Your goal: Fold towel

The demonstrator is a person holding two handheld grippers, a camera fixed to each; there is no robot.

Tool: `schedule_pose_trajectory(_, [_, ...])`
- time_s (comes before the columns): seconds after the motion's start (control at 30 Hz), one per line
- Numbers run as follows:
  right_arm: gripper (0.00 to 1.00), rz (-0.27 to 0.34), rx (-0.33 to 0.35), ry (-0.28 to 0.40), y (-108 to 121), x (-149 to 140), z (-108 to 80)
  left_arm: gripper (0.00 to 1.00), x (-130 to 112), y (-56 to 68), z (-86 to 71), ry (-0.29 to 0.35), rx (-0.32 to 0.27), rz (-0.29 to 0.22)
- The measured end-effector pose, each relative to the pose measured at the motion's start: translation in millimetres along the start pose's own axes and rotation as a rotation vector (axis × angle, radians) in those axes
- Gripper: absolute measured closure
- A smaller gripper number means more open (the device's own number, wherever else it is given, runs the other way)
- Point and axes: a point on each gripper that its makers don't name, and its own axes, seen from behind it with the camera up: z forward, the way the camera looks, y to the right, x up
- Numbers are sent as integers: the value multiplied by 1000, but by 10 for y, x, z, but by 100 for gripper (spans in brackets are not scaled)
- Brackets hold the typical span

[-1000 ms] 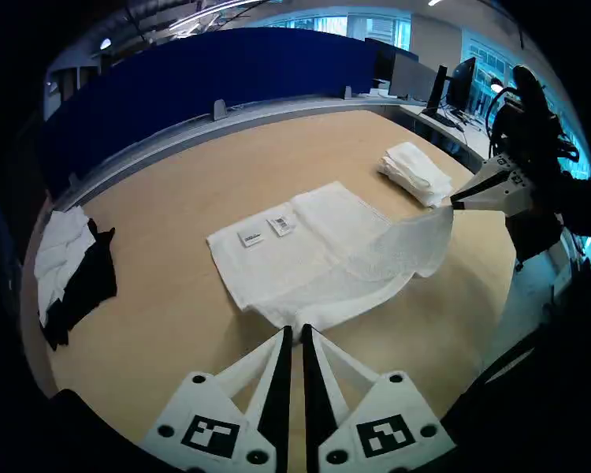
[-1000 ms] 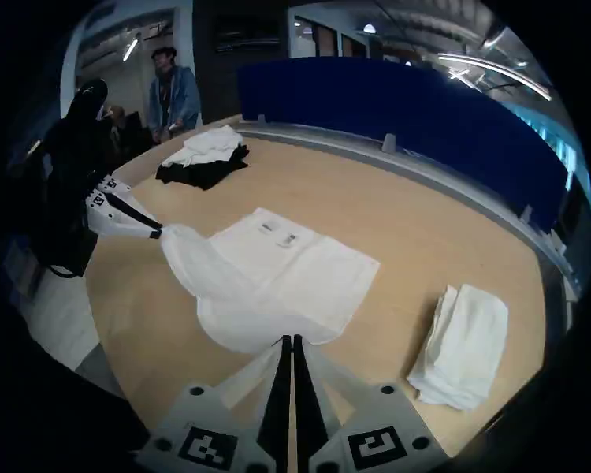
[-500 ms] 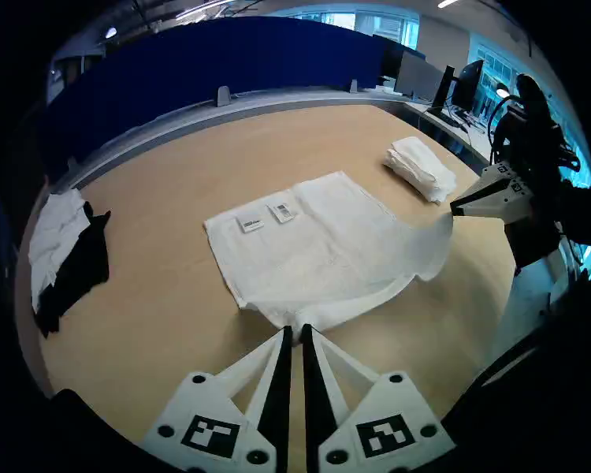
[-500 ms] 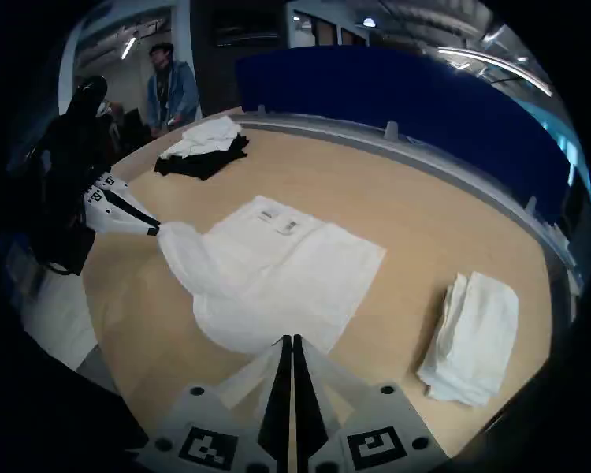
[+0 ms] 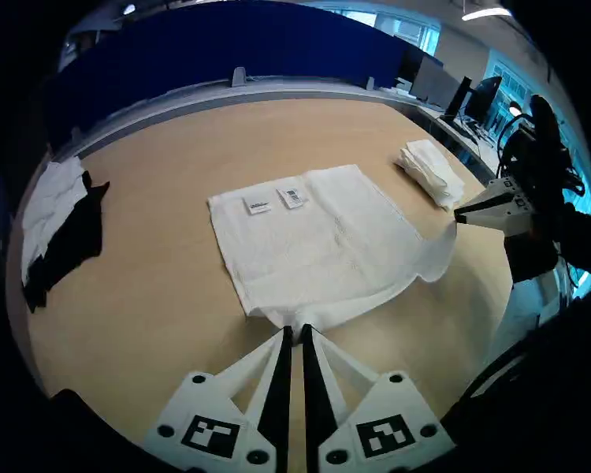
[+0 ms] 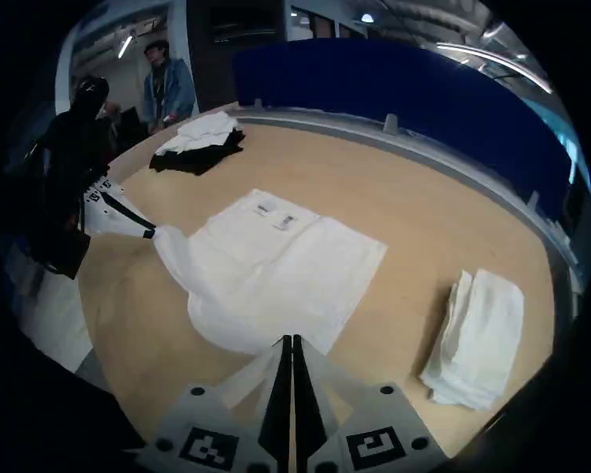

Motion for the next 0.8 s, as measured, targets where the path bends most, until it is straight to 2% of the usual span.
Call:
schedule_pose_trajectory(0.2, [96, -6, -9, 5, 101, 120, 47, 91, 84, -30, 23, -13, -14, -49])
schedule_pose_trajectory(0.43, [96, -8, -22, 6, 135, 144, 63, 91, 92, -43, 32, -14, -15, -35])
schedule_pose_trajectory(0.47, [93, -10, -25, 4, 137, 136, 64, 91, 84, -41, 27, -15, -14, -32])
schedule_pose_trajectory(0.5, [81, -11, -28, 2, 140, 124, 65, 91, 75, -40, 25, -16, -14, -30])
schedule_pose_trajectory(0.53, [67, -12, -31, -1, 143, 112, 65, 91, 66, -39, 24, -17, -13, -30])
schedule_pose_trajectory(0.6, [32, -14, -33, -6, 138, 90, 64, 91, 55, -37, 21, -18, -12, -29])
schedule_pose_trajectory(0.67, [28, -15, -29, -11, 122, 70, 60, 91, 53, -36, 18, -17, -12, -30])
schedule_pose_trajectory(0.8, [28, -19, -33, -10, 111, 57, 49, 91, 67, -31, 12, -13, -11, -26])
